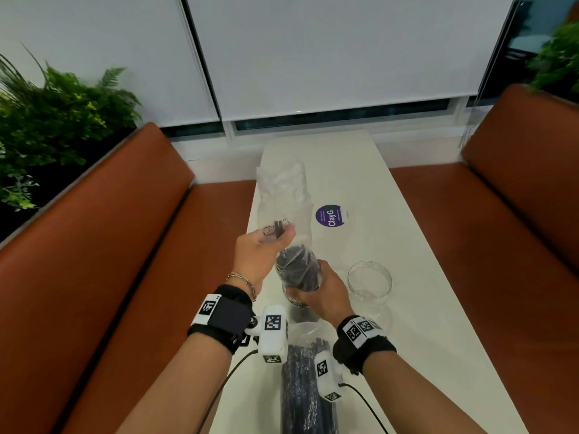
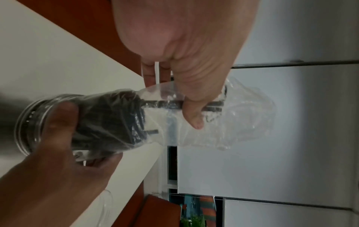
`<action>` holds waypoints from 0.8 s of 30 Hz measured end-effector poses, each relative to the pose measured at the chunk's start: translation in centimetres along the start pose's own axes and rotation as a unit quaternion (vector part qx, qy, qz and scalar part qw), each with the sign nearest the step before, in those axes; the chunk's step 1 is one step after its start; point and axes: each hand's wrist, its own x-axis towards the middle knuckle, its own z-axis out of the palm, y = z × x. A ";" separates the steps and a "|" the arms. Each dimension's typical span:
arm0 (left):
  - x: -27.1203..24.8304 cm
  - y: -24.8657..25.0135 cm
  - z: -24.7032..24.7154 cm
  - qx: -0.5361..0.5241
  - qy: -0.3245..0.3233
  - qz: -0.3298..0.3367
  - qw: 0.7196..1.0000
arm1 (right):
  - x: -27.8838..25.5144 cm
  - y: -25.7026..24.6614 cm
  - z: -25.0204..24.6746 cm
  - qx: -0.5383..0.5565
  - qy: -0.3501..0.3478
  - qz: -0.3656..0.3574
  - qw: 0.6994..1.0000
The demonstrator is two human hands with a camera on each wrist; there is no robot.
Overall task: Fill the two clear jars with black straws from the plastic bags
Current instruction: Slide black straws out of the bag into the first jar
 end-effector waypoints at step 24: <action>0.1 2.8 -2.6 0.216 0.047 0.166 0.961 | -0.2 0.5 0.2 0.018 -0.003 0.004 1.000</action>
